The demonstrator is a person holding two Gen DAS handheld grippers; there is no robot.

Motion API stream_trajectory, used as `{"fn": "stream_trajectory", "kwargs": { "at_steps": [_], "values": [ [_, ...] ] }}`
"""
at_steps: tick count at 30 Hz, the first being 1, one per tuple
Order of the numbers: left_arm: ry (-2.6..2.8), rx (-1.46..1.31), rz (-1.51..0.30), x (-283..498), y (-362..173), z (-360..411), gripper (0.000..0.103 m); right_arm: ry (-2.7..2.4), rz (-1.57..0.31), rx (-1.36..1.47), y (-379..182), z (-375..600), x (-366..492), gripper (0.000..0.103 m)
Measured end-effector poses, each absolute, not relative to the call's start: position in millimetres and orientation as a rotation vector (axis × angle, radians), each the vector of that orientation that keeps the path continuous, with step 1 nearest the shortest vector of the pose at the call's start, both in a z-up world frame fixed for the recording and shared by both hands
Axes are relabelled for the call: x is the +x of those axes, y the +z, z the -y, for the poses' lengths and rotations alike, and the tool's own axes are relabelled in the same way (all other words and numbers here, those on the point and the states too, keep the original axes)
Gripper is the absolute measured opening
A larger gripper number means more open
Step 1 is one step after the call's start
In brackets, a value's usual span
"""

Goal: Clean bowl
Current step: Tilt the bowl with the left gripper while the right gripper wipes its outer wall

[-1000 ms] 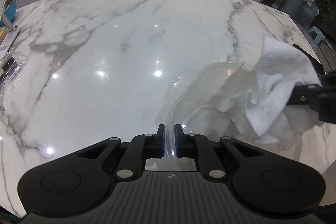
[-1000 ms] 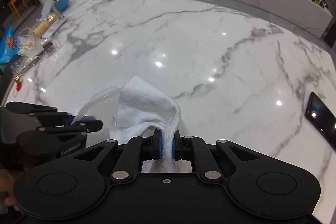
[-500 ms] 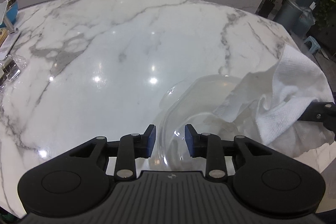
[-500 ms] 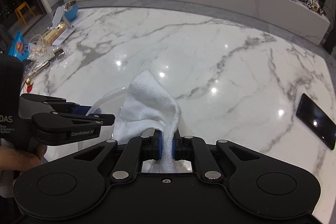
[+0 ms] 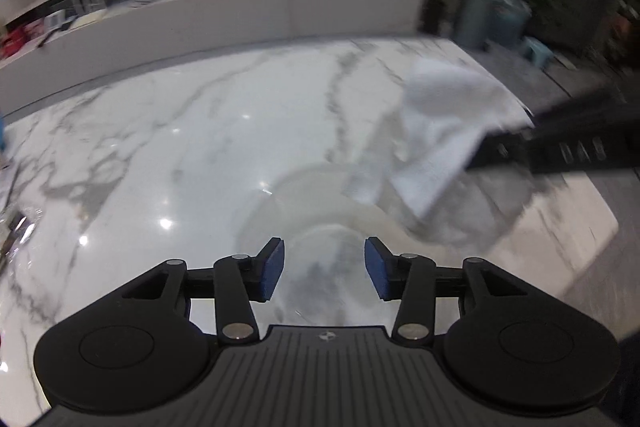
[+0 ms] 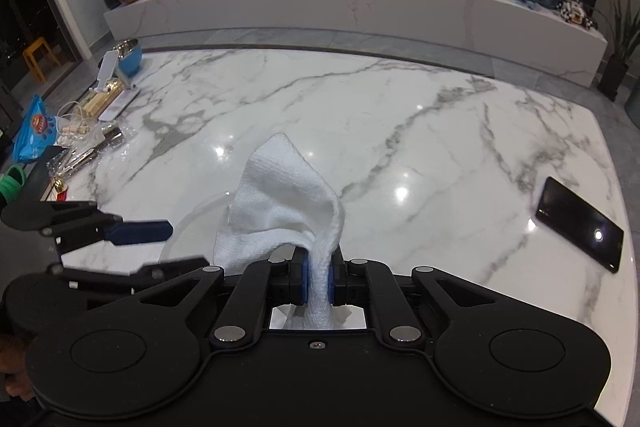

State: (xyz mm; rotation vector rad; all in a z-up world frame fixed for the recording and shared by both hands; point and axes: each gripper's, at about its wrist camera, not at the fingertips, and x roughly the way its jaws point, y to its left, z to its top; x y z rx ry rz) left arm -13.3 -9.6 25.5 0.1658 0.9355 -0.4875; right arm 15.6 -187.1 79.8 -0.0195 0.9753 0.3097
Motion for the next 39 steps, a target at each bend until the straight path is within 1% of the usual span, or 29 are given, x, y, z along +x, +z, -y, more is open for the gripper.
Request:
{"fn": "stream_trajectory", "kwargs": {
  "at_steps": [8, 20, 21, 22, 23, 24, 26, 29, 33, 39],
  "values": [
    [-0.631, 0.273, -0.978, -26, 11, 36, 0.043, 0.288, -0.963, 0.001, 83, 202, 11, 0.007],
    [-0.684, 0.317, -1.028, -28, -13, 50, 0.043, 0.293, -0.974, -0.002, 82, 204, 11, 0.007],
    [-0.692, 0.314, -1.028, -28, -15, 50, 0.04, 0.296, -0.976, -0.003, 81, 203, 11, 0.007],
    [-0.697, 0.311, -1.03, -29, -15, 51, 0.031, 0.299, -0.977, -0.003, 81, 203, 11, 0.007],
    [-0.703, 0.307, -1.031, -30, -15, 52, 0.026, 0.302, -0.98, -0.004, 80, 202, 10, 0.007],
    [-0.706, 0.309, -1.031, -30, -17, 51, 0.024, 0.305, -0.982, -0.004, 80, 202, 10, 0.007],
    [-0.707, 0.32, -1.022, -31, -17, 48, 0.016, 0.309, -0.985, -0.006, 79, 202, 10, 0.007],
    [-0.717, 0.316, -1.023, -30, -17, 43, 0.014, 0.312, -0.99, -0.005, 77, 201, 10, 0.007],
    [-0.736, 0.327, -0.997, -29, -17, 35, 0.008, 0.323, -0.997, -0.001, 71, 201, 10, 0.007],
    [-0.738, 0.367, -0.958, -30, -17, 26, 0.007, 0.345, -1.007, 0.006, 60, 200, 10, 0.007]
  ]
}}
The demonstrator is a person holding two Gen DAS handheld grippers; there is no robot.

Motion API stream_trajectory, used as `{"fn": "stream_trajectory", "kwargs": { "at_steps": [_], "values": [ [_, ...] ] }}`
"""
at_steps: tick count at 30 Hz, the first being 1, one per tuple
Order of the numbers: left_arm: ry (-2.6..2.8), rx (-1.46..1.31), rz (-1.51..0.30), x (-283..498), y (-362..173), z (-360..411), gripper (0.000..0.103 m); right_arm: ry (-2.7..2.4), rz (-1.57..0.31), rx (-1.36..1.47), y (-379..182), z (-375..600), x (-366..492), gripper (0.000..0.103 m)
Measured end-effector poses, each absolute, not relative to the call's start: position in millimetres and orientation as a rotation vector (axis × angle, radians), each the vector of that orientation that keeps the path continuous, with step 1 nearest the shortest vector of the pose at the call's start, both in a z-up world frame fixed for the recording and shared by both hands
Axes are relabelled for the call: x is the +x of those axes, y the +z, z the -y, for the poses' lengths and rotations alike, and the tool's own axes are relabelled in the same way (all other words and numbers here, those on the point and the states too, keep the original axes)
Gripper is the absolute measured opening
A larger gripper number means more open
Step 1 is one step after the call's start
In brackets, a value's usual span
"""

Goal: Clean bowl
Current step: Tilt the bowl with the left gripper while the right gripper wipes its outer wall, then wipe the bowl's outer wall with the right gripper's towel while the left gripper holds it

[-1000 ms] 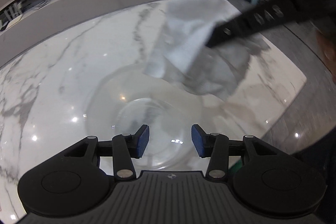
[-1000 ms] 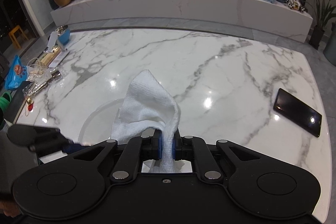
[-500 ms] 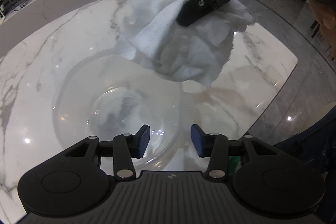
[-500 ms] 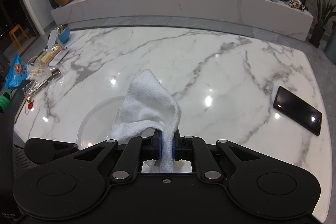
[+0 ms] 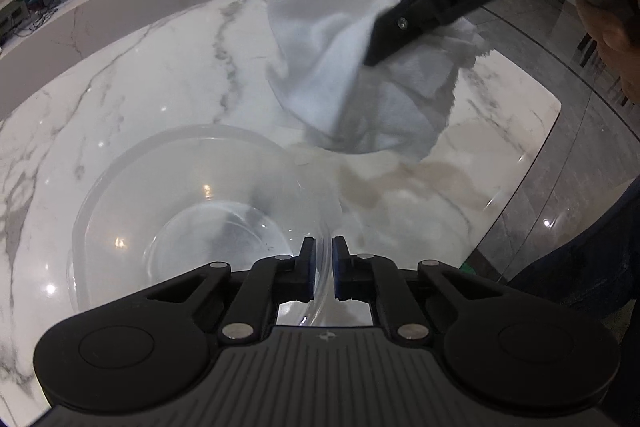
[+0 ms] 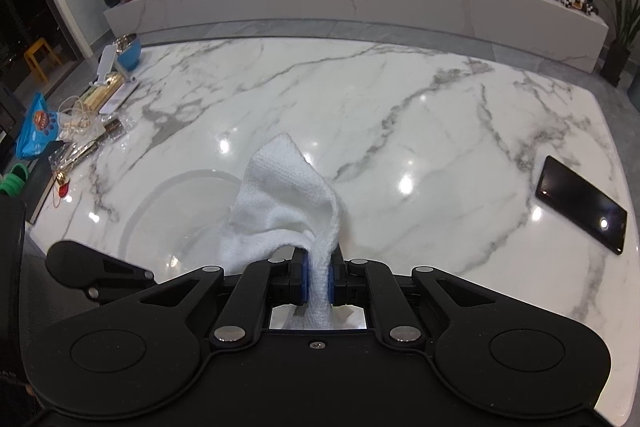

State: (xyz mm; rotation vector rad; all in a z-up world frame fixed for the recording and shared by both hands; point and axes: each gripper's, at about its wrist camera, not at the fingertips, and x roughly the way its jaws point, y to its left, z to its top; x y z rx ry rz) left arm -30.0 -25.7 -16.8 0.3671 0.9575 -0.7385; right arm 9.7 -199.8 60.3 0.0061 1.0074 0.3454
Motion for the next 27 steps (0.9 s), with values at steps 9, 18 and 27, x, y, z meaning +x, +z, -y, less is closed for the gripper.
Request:
{"fn": "stream_trajectory", "kwargs": {
  "at_steps": [9, 18, 27],
  "values": [
    [-0.77, 0.472, -0.911, -38, -18, 27, 0.007, 0.378, -1.037, 0.026, 40, 199, 10, 0.007],
    [-0.763, 0.434, -0.948, -30, -17, 27, 0.006, 0.442, -1.143, -0.033, 16, 181, 6, 0.007],
    [-0.767, 0.434, -0.948, -29, -18, 23, 0.007, 0.447, -1.145, -0.033, 11, 172, 17, 0.007]
  ]
}}
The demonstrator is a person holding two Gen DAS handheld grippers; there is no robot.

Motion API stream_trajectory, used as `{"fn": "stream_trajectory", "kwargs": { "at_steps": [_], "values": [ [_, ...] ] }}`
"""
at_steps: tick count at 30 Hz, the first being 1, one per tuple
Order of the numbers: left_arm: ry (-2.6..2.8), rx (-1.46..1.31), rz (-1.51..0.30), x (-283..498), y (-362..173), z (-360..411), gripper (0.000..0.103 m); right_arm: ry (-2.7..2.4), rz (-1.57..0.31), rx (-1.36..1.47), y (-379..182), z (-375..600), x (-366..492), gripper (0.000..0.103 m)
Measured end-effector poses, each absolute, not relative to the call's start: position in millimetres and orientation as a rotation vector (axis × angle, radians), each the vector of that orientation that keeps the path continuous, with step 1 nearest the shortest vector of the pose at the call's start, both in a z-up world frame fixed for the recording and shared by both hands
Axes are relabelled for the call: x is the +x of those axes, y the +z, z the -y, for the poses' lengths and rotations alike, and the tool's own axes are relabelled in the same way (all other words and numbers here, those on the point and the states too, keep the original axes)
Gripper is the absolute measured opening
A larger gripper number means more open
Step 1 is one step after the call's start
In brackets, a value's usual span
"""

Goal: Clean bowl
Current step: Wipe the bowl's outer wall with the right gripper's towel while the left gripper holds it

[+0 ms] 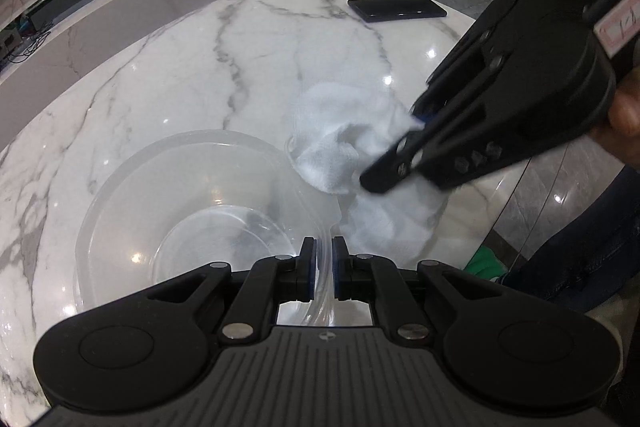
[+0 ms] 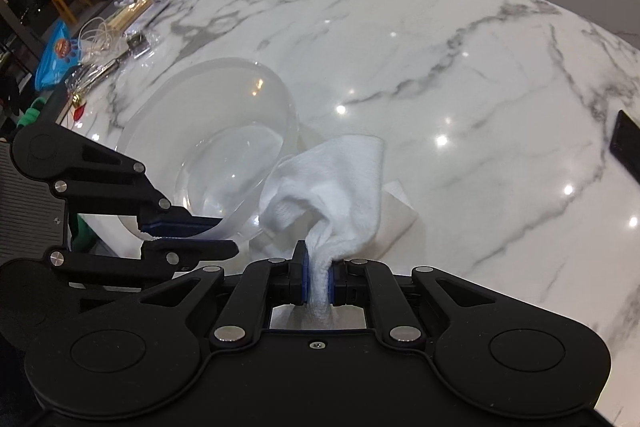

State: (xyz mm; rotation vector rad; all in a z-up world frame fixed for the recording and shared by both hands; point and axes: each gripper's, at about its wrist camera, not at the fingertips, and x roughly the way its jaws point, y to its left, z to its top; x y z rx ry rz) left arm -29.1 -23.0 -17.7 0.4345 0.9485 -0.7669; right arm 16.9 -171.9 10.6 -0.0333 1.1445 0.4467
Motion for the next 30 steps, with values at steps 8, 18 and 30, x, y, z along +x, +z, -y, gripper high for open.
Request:
{"fn": "stream_trajectory", "kwargs": {
  "at_steps": [8, 18, 30],
  "values": [
    [-0.8, 0.413, -0.963, -28, -17, 15, 0.007, 0.45, -1.144, -0.031, 6, 164, 27, 0.007],
    [-0.815, 0.412, -0.965, -27, -18, 16, 0.007, 0.456, -1.135, -0.006, 6, 159, 38, 0.008],
    [-0.782, 0.41, -0.955, -22, -18, 23, 0.007, 0.482, -1.147, -0.065, 12, 160, 24, 0.008]
  ]
}}
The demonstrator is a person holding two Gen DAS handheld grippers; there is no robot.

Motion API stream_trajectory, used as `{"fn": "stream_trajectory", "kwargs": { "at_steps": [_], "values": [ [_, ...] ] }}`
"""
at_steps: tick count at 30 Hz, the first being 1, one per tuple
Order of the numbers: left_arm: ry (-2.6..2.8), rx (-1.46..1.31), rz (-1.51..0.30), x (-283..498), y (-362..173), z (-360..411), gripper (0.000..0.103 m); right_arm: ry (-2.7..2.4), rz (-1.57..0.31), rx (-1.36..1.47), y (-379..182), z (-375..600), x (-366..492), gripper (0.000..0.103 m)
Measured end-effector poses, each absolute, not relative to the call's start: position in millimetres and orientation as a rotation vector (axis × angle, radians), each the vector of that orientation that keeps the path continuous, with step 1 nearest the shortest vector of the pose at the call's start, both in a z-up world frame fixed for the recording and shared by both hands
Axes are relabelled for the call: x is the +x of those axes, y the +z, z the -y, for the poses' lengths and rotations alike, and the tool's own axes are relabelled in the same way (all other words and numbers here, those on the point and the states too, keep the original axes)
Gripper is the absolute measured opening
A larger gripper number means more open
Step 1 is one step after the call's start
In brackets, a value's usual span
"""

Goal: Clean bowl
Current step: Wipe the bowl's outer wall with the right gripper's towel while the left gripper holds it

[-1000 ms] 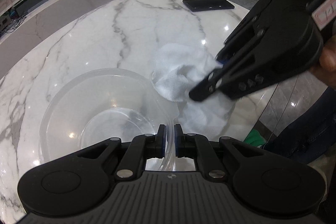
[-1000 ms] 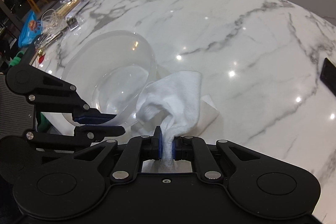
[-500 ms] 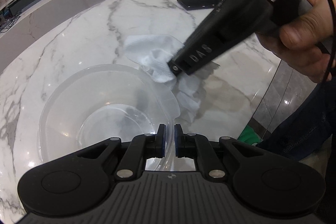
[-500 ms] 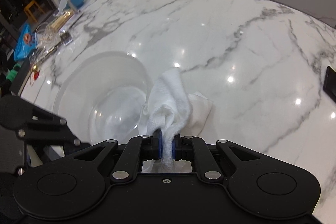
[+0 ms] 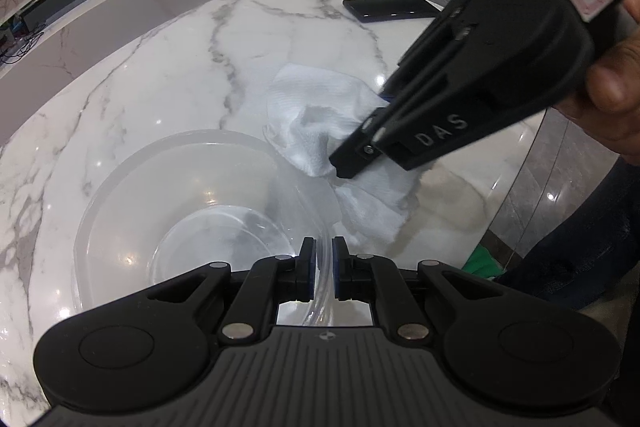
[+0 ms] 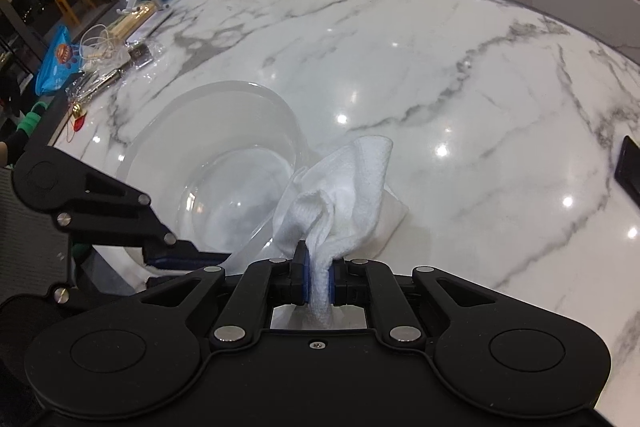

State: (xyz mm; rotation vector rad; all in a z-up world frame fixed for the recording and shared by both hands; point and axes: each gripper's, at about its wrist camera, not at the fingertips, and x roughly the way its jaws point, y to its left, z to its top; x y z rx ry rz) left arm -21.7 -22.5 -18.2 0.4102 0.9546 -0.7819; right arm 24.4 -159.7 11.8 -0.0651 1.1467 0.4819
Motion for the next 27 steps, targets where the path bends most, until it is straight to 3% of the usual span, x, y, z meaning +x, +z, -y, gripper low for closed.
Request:
{"fn": "stream_trajectory", "kwargs": {
  "at_steps": [12, 14, 16, 20, 24, 27],
  "values": [
    [-0.762, 0.399, -0.901, -17, -7, 39, 0.008, 0.416, -1.101, -0.044, 32, 184, 0, 0.008],
    [-0.759, 0.398, -0.901, -17, -8, 38, 0.012, 0.421, -1.1, -0.04, 32, 183, -4, 0.008],
    [-0.738, 0.4, -0.903, -17, -9, 36, 0.022, 0.426, -1.099, -0.04, 32, 181, -7, 0.008],
    [-0.736, 0.413, -0.884, -21, -3, 30, 0.023, 0.436, -1.096, -0.039, 32, 178, -15, 0.008],
    [-0.765, 0.459, -0.868, -28, 5, 22, 0.034, 0.447, -1.094, -0.038, 32, 174, -22, 0.008],
    [-0.796, 0.577, -0.833, -33, 11, 13, 0.034, 0.455, -1.092, -0.037, 32, 171, -27, 0.008]
  ]
}}
